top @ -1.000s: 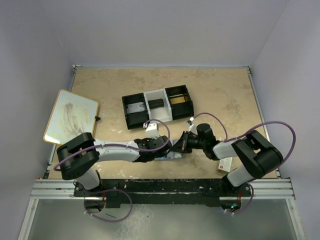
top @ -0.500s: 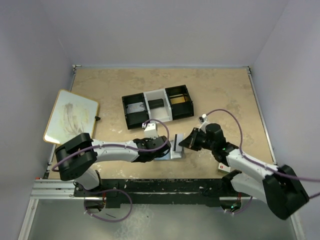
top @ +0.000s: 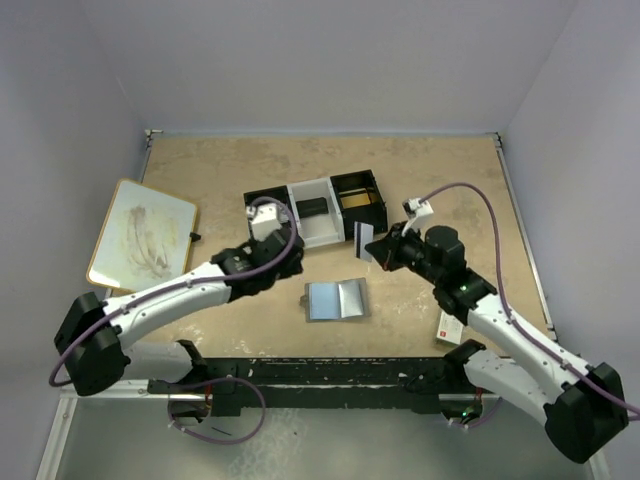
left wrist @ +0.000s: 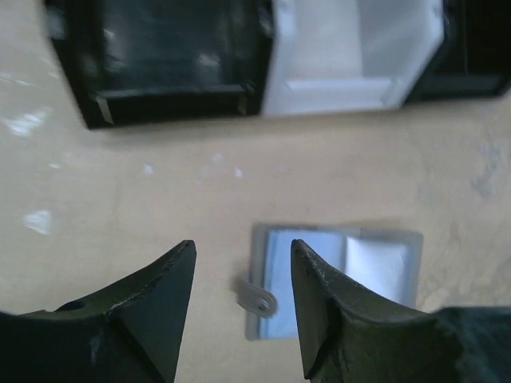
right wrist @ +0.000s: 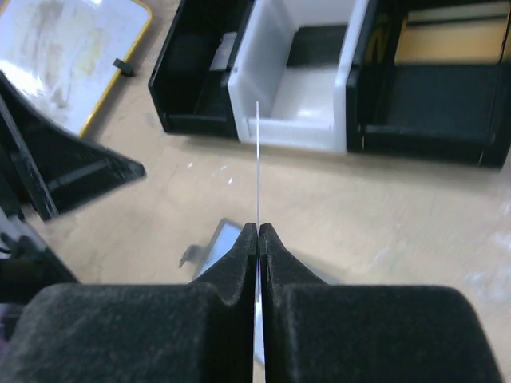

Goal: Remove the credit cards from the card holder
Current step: Place the credit card in the storage box.

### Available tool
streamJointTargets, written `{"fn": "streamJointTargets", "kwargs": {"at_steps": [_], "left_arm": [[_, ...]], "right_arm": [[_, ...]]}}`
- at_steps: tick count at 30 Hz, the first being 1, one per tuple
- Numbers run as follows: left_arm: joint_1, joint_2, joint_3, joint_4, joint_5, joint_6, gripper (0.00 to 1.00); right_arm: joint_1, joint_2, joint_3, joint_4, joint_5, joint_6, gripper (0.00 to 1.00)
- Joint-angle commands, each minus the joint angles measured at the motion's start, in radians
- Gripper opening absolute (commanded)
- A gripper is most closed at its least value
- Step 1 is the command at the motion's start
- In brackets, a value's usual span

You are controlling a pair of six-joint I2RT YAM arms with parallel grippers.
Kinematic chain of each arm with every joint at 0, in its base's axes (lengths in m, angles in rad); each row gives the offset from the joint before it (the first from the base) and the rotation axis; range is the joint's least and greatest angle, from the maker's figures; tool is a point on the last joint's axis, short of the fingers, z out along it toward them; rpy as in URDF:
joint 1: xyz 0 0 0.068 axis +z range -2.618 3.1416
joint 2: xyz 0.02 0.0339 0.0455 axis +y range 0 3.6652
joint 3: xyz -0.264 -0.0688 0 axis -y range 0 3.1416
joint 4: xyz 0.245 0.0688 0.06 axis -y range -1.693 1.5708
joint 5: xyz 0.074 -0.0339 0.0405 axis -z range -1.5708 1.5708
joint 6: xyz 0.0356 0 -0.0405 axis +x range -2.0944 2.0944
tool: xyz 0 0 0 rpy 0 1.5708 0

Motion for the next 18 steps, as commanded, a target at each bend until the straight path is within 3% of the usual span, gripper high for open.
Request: {"fn": "streamJointTargets", "kwargs": {"at_steps": [1, 6, 10, 18], "left_arm": [[0.219, -0.097, 0.022, -0.145, 0.021, 0.175, 0.52], [0.566, -0.189, 0.042, -0.175, 0.131, 0.325, 0.64], [0.781, -0.194, 0.065, -0.195, 0.211, 0.402, 0.66], [0.808, -0.466, -0.057, -0.099, 0.075, 0.414, 0.68]], "right_arm": [[0.076, 0.124, 0.188, 0.010, 0.129, -0.331, 0.00], [0.141, 0.271, 0.327, 0.045, 0.179, -0.634, 0.00], [0.164, 0.382, 0.419, 0.097, 0.078, -0.840, 0.00], [0.207, 0.670, 0.675, 0.088, -0.019, -1.029, 0.00]]}}
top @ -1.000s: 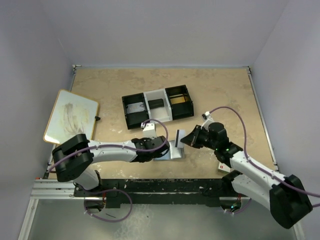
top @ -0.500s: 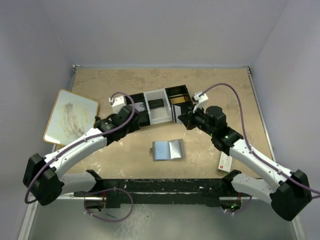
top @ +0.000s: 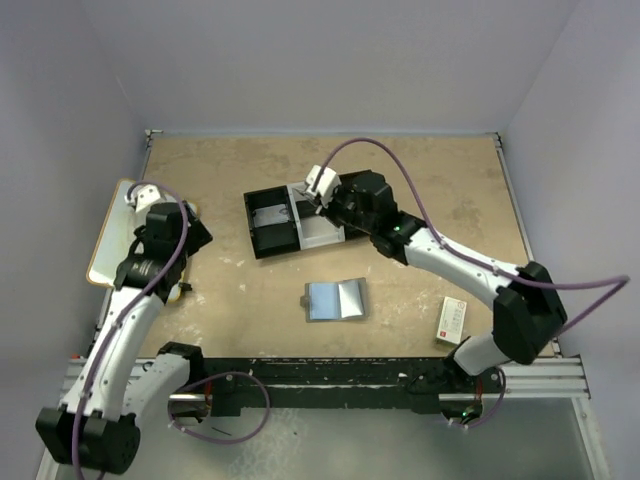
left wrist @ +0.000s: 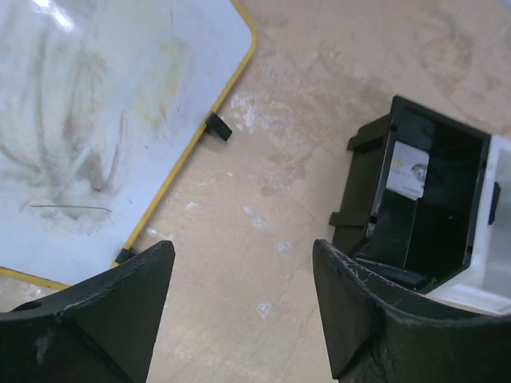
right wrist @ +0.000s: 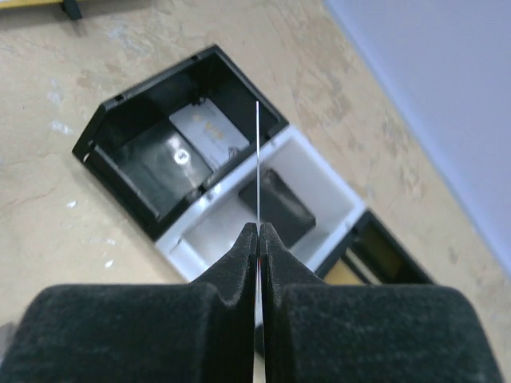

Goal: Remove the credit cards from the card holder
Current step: Place the credit card in the storage box.

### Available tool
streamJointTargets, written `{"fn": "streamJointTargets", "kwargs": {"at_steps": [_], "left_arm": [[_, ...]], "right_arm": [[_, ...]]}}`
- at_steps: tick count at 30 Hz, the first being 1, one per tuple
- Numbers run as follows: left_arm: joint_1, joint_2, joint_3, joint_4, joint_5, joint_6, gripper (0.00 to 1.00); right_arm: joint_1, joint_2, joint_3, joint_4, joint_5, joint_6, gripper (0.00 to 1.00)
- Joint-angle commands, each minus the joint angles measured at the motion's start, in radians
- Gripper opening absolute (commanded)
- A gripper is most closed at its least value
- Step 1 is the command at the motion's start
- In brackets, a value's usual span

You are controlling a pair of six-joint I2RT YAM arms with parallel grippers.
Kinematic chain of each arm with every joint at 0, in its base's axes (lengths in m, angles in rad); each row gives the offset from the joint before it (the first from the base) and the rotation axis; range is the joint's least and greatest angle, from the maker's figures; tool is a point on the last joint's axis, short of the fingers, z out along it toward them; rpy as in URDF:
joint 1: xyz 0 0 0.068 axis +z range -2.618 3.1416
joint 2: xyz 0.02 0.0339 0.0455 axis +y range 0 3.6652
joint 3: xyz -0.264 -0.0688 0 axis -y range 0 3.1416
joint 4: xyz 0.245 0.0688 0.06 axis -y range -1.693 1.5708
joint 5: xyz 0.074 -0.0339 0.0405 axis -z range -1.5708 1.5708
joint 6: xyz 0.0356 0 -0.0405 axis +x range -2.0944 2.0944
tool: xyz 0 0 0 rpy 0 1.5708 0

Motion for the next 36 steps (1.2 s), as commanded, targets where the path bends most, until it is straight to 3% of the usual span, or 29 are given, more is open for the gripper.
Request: {"fn": "streamJointTargets", "kwargs": {"at_steps": [1, 8, 16, 36], "left_arm": [[0.003, -0.107, -0.031, 0.036, -0.078, 0.039, 0.68], [0.003, -0.100, -0.007, 0.008, -0.177, 0.019, 0.69], [0.003, -0.147, -0.015, 0.016, -0.199, 0.015, 0.69], [0.003, -0.153, -0.012, 0.004, -0.215, 0.003, 0.70]], "right_arm": [[0.018, 0.128, 0.173, 0.028, -0.091, -0.164, 0.00], [0.058, 0.343, 0.353, 0.015, -0.072, -0.257, 0.00], [0.102, 0.510, 0.513, -0.077, -0.046, -0.357, 0.00], [0.122, 0.774, 0.760, -0.262, 0.131, -0.547, 0.00]]}}
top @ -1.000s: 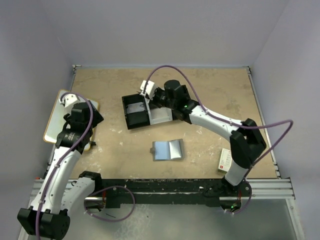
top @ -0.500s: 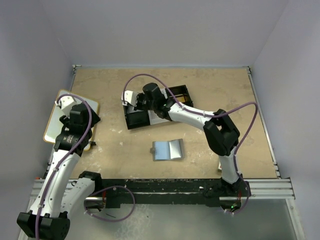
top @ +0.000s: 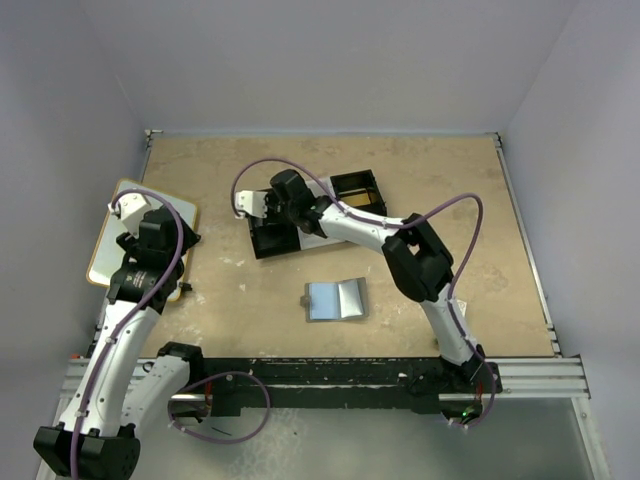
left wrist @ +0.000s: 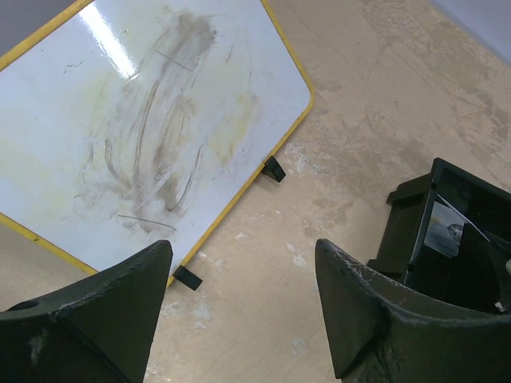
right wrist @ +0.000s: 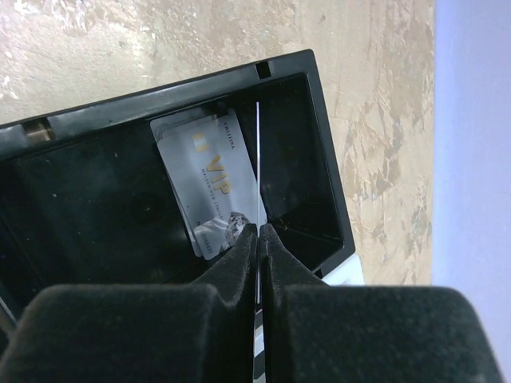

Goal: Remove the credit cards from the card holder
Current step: Place the credit card in the storage box.

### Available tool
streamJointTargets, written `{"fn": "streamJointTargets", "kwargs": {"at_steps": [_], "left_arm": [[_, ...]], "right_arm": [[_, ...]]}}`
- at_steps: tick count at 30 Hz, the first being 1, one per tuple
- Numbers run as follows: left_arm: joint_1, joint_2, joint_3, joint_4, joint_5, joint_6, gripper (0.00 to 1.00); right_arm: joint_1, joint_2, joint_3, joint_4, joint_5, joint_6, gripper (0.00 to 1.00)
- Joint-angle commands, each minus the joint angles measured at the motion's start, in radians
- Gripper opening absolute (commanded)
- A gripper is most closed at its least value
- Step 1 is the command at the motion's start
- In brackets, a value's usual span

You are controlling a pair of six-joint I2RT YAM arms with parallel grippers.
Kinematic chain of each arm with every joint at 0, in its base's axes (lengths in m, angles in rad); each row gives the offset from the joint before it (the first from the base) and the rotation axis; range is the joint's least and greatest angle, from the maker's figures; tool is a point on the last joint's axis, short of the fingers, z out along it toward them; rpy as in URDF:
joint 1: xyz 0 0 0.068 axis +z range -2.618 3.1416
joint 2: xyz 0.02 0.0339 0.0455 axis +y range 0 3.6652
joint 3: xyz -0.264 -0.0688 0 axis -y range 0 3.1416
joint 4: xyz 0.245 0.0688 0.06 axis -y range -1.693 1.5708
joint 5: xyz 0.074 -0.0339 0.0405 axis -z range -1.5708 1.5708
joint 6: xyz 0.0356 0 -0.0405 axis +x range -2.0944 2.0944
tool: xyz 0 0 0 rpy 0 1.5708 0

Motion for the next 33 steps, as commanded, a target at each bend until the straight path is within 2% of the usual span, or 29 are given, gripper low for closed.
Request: {"fn": "streamJointTargets", "kwargs": {"at_steps": [1, 16, 20, 25, 30, 33], "left_arm": [[0.003, -0.003, 0.008, 0.027, -0.003, -0.010, 0.70], [0.003, -0.012, 0.005, 0.018, -0.007, -0.028, 0.70], [0.003, -0.007, 0.005, 0.015, 0.001, -0.033, 0.71], [0.003, -0.012, 0.004, 0.014, -0.006, -0.036, 0.71], [0.003, -0.011, 0.003, 0.013, -0.007, -0.038, 0.71], [0.003, -0.004, 0.005, 0.012, -0.003, -0.038, 0.71]], "right_arm": [[0.002, 0.027, 0.097, -0.061, 0.049, -0.087, 0.00], [0.024, 0.133, 0.135, 0.000, 0.187, -0.126, 0.00], [0.028, 0.136, 0.136, -0.001, 0.202, -0.112, 0.10], [0.033, 0.111, 0.101, -0.009, 0.171, -0.101, 0.30], [0.033, 0.084, 0.087, -0.017, 0.149, -0.078, 0.43], [0.033, 0.070, 0.101, -0.045, 0.115, -0.042, 0.48]]}}
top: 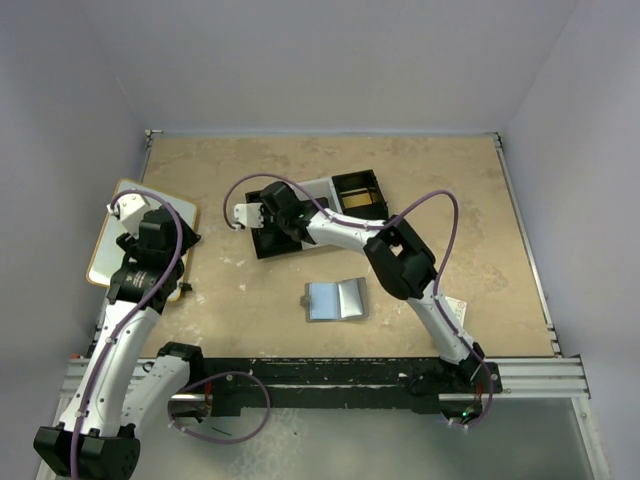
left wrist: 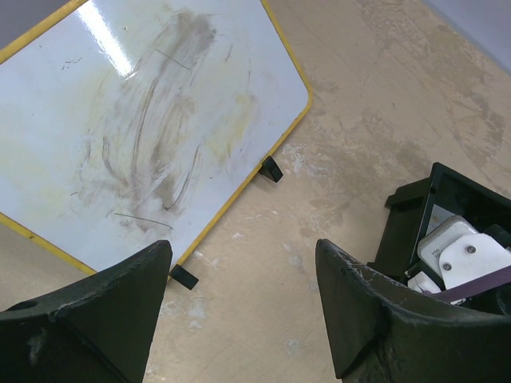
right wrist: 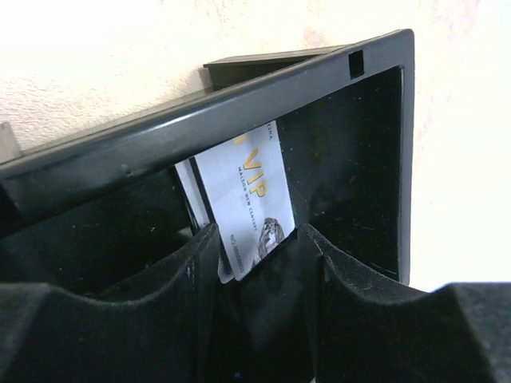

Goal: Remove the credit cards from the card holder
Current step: Place the credit card in the storage box, then reset both arms

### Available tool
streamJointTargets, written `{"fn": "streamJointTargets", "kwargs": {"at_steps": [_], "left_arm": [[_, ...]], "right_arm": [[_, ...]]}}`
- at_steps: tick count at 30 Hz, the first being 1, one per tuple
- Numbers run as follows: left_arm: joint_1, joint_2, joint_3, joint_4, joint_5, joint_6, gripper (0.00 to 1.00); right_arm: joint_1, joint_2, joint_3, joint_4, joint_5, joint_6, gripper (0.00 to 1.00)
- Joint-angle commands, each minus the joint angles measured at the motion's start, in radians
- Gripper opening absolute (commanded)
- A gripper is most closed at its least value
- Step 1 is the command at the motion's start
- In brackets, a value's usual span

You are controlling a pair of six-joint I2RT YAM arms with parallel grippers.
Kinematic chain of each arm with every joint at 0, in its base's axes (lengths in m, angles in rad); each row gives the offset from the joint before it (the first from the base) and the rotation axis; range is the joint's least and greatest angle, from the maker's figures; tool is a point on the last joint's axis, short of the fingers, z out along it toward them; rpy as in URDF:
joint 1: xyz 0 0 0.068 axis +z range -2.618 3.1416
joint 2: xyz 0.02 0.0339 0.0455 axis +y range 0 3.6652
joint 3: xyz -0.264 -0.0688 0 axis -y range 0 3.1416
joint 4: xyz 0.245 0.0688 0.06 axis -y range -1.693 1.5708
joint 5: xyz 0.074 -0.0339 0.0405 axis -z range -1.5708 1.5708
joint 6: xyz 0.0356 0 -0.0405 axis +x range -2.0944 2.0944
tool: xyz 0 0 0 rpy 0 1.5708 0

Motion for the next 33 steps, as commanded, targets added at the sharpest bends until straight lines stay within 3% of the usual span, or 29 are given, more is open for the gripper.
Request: {"fn": "streamJointTargets", "kwargs": {"at_steps": [1, 10, 15, 19, 21, 26, 29, 33], "left_arm": [[0.003, -0.003, 0.006, 0.013, -0.003, -0.013, 0.71], [0.003, -0.004, 0.001, 0.020, 0.008, -0.007, 0.71], [0.003, -0.001, 0.003, 0.016, -0.010, -0.007, 0.71], [0.003, 0.013, 0.008, 0.004, -0.042, -0.013, 0.72], [0.003, 0.025, 0.010, 0.003, -0.049, -0.016, 0.72], [0.002, 0.060, 0.033, -0.026, -0.100, -0.020, 0.72], [0.001, 0.067, 0.040, -0.030, -0.121, -0.019, 0.72], [0.001, 0.074, 0.104, -0.091, -0.181, -0.034, 0.74]], "right_arm": [[0.005, -0.079, 0.016, -0.029, -0.058, 0.058, 0.48], [0.002, -0.230, -0.080, 0.057, -0.089, 0.186, 0.51], [-0.039, -0.448, -0.245, 0.248, -0.095, 0.435, 0.56], [-0.104, -0.658, -0.402, 0.347, 0.012, 0.663, 0.64], [-0.152, -0.769, -0.514, 0.388, 0.102, 0.792, 0.75], [-0.421, -1.041, -0.811, 0.336, 0.094, 1.154, 0.92], [-0.502, -1.175, -0.935, 0.271, 0.128, 1.200, 0.99], [-0.541, -1.354, -1.001, 0.177, 0.155, 1.189, 1.00]]}}
